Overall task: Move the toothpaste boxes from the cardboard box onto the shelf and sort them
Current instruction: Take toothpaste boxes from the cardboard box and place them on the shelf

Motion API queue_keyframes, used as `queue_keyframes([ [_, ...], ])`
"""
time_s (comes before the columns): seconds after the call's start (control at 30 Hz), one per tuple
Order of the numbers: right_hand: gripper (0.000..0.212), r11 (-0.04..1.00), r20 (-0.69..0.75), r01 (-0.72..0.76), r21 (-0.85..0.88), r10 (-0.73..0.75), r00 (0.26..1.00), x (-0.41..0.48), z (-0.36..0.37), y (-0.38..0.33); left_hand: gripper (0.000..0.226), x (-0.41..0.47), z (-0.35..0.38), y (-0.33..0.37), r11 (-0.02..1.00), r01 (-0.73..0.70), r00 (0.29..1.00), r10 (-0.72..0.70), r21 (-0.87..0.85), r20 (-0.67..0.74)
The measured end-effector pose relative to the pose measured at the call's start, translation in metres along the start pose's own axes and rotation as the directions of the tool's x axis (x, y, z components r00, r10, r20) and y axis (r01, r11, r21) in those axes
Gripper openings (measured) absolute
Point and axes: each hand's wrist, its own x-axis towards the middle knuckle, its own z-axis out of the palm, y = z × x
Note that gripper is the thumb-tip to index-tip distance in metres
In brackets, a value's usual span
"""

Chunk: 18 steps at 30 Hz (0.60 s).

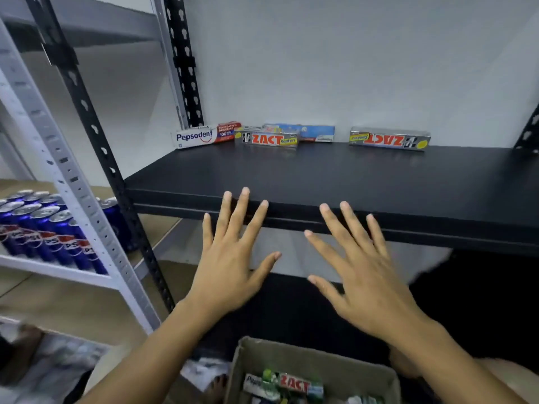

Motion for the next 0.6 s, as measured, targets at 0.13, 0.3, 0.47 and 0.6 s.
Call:
queue_keyframes([
  [0.13, 0.066, 0.99, 0.188, -0.044, 0.135, 0.018, 0.982, -0.054, 0.068, -0.005, 0.076, -0.049, 0.046, 0.004, 0.999, -0.007, 0.987, 0.014, -0.042, 0.157],
  [0.3, 0.071, 0.961, 0.544, -0.192, 0.201, 0.053, 0.838, -0.119, 0.161, 0.001, 0.079, -0.111, 0.124, 0.0, 0.997, 0.072, 0.838, -0.042, -0.034, 0.544],
  [0.47, 0.074, 0.897, 0.746, -0.389, 0.208, 0.111, 0.656, -0.166, 0.229, -0.002, 0.083, -0.158, 0.192, -0.002, 0.984, 0.175, 0.552, -0.062, -0.042, 0.832],
  [0.6, 0.075, 0.876, 0.821, -0.44, 0.197, 0.098, 0.563, -0.194, 0.27, -0.026, 0.084, -0.191, 0.22, 0.003, 0.955, 0.294, 0.383, -0.144, 0.028, 0.913],
])
